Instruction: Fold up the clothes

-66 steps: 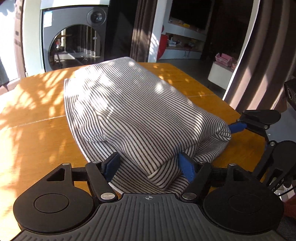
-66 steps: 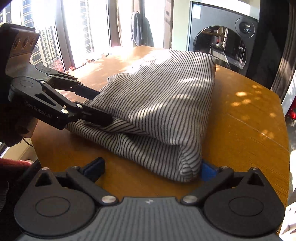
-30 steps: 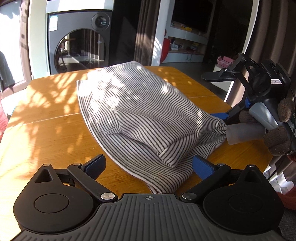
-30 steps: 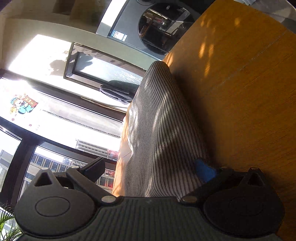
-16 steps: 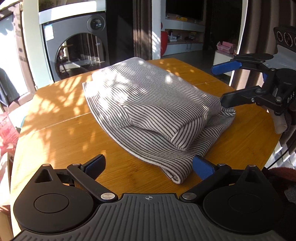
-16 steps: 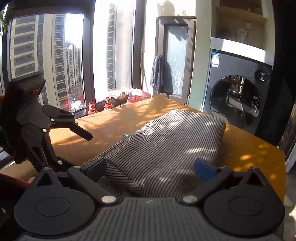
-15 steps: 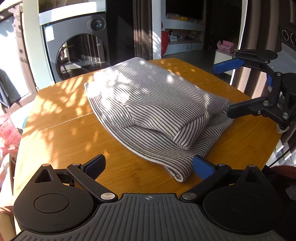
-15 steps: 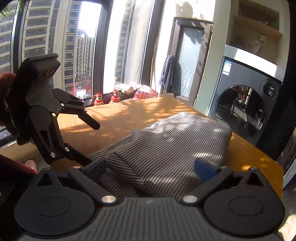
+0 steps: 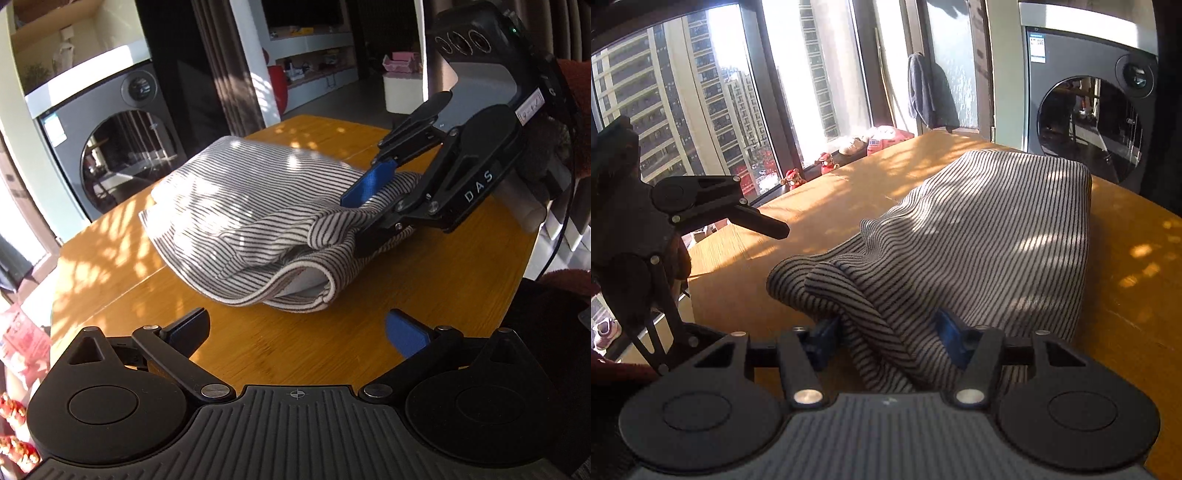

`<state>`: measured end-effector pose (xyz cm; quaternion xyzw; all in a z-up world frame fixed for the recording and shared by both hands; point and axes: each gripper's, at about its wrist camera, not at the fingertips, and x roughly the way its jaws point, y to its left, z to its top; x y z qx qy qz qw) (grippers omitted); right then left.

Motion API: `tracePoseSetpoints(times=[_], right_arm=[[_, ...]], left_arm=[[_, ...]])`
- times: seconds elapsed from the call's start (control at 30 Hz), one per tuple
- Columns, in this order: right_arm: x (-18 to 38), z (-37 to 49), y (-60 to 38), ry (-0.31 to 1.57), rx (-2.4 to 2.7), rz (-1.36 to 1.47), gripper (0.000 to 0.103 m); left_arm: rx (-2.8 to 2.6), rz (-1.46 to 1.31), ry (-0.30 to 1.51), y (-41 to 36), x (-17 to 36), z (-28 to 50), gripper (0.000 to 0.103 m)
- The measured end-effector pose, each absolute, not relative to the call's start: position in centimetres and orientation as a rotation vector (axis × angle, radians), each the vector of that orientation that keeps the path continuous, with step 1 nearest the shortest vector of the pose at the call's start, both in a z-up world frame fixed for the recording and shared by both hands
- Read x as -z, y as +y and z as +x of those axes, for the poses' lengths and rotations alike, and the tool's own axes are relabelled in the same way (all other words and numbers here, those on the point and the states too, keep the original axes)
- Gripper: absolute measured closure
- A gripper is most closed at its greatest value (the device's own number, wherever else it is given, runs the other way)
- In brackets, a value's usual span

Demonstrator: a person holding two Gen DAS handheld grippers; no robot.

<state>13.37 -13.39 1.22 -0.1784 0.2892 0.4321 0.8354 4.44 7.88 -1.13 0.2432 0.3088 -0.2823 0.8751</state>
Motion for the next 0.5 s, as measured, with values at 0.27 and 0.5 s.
tracePoseSetpoints(times=[0.27,0.5], right_arm=[[-3.8,12.2,-15.1,0.534,-0.88,-0.495,0.022],[0.7,9.1,-12.6,0.269,-0.695,-0.896,0.022]], left_arm=[[0.492,0.492,0.563,5.7,0.8,8.4,0.0],[0.506,0.294,0.603,7.0,-0.6,10.0,0.0]])
